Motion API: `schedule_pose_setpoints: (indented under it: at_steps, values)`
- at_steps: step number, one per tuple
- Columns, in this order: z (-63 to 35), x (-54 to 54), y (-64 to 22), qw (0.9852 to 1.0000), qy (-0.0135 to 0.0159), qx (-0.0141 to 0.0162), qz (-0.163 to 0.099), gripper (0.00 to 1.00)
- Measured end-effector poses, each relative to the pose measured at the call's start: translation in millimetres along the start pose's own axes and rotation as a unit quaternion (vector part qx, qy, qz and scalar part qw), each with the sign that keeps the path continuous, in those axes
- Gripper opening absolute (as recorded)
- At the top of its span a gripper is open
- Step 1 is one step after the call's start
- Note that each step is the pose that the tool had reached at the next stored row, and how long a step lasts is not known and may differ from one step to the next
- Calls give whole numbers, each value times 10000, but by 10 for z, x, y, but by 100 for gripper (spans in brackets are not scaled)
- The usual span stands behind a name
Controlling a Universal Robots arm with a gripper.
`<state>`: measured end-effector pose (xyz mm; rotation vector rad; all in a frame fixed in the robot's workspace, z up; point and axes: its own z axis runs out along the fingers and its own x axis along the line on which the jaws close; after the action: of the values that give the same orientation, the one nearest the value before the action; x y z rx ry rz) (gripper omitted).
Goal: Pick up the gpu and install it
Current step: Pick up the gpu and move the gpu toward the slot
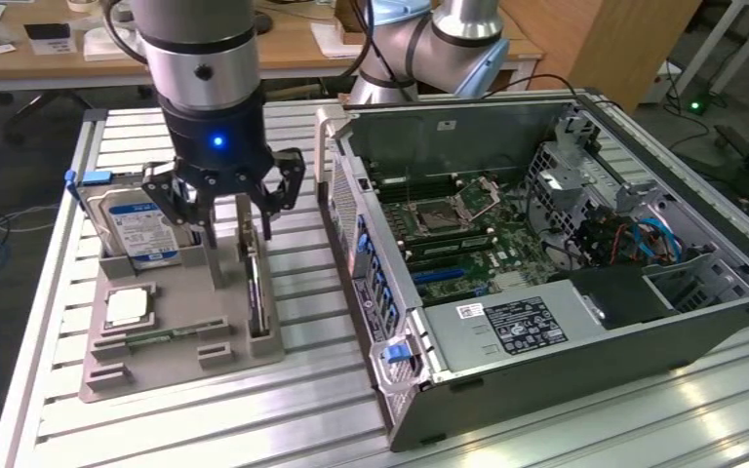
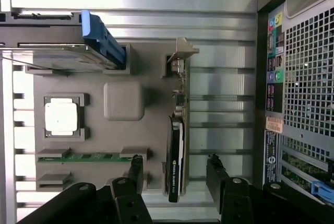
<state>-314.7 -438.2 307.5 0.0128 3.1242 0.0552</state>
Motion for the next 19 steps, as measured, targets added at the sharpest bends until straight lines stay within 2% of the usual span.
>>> schedule_pose_setpoints:
  at_steps: [11, 19]
  values:
    - [202, -13, 39, 10000, 0, 0, 6, 61]
    - [348, -11, 37, 10000, -3, 0, 20, 61]
